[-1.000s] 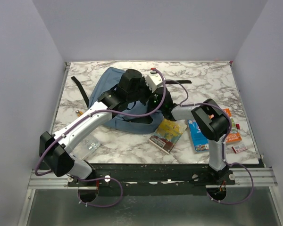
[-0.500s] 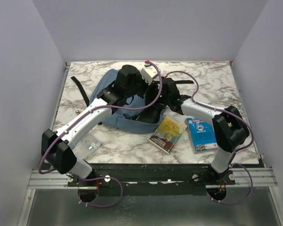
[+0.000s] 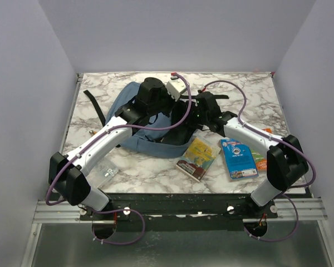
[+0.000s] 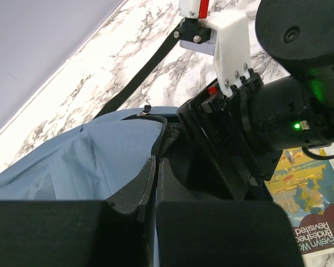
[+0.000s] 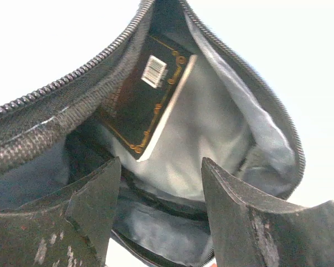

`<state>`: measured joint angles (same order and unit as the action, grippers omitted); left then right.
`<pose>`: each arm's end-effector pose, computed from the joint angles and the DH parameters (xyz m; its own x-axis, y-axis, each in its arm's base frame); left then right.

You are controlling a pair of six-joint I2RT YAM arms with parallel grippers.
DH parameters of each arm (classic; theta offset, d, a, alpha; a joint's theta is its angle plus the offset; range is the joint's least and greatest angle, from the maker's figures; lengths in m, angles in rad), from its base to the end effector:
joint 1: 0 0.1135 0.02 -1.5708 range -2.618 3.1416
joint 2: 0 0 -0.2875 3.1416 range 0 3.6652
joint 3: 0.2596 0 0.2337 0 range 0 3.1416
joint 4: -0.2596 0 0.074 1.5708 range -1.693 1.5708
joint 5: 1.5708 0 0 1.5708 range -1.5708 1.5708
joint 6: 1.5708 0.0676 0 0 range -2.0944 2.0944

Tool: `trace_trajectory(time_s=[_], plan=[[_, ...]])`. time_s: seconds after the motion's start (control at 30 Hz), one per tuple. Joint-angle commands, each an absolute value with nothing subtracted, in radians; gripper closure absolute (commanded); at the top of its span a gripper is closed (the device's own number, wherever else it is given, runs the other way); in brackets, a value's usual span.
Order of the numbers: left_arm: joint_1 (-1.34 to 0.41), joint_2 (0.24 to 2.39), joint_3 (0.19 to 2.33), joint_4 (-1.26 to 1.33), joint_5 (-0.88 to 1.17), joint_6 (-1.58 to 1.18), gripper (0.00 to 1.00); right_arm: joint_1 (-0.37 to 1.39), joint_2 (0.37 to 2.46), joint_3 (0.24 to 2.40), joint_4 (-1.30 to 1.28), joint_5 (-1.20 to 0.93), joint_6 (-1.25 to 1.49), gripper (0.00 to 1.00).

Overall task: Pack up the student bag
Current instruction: Place the book in the student bag, then pick up the book from the center of the board.

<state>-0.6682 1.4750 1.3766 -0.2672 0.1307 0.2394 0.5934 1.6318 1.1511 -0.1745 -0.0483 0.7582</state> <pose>0.2731 -0.2268 0.3868 -0.1043 0.3818 -0.9183 0.7561 0.6303 0.1762 0.3114 0.2139 0.2630 -0.7727 0.3073 -0.5555 -0.0812 0.8200 0.5666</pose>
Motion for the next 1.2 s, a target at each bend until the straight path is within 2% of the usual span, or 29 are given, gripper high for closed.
trace_trajectory(time_s=[0.0, 0.17, 0.23, 0.5, 0.57, 0.67, 0.83, 1.0, 1.17], plan=[[-0.673, 1.480, 1.362, -0.254, 0.160, 0.218, 1.00, 0.587, 1.550, 1.193, -0.363, 0.078, 0.591, 0.34], [-0.694, 1.501, 1.353, -0.287, 0.178, 0.200, 1.00, 0.586, 1.416, 1.205, -0.558, 0.239, 0.540, 0.30], [-0.707, 1.510, 1.349, -0.300, 0.179, 0.183, 1.00, 0.587, 1.343, 1.146, -0.586, 0.246, 0.544, 0.21], [-0.727, 1.554, 1.376, -0.435, 0.204, -0.079, 1.00, 0.586, 1.116, 0.905, -0.683, 0.233, 0.704, 0.08], [-0.727, 1.546, 1.376, -0.472, 0.199, -0.130, 0.89, 0.586, 1.080, 0.846, -0.660, 0.229, 0.747, 0.06], [-0.726, 1.507, 1.372, -0.507, 0.191, -0.186, 0.68, 0.586, 1.072, 0.768, -0.613, 0.181, 0.786, 0.06], [-0.727, 1.363, 1.293, -0.500, 0.321, -0.278, 0.38, 0.586, 1.091, 0.639, -0.495, 0.079, 0.852, 0.10], [-0.805, 1.203, 1.077, -0.345, 0.430, -0.380, 0.20, 0.584, 1.071, 0.566, -0.400, 0.037, 0.914, 0.13], [-1.022, 1.094, 0.833, -0.061, 0.215, -0.376, 0.12, 0.575, 1.005, 0.508, -0.384, 0.098, 0.996, 0.10]])
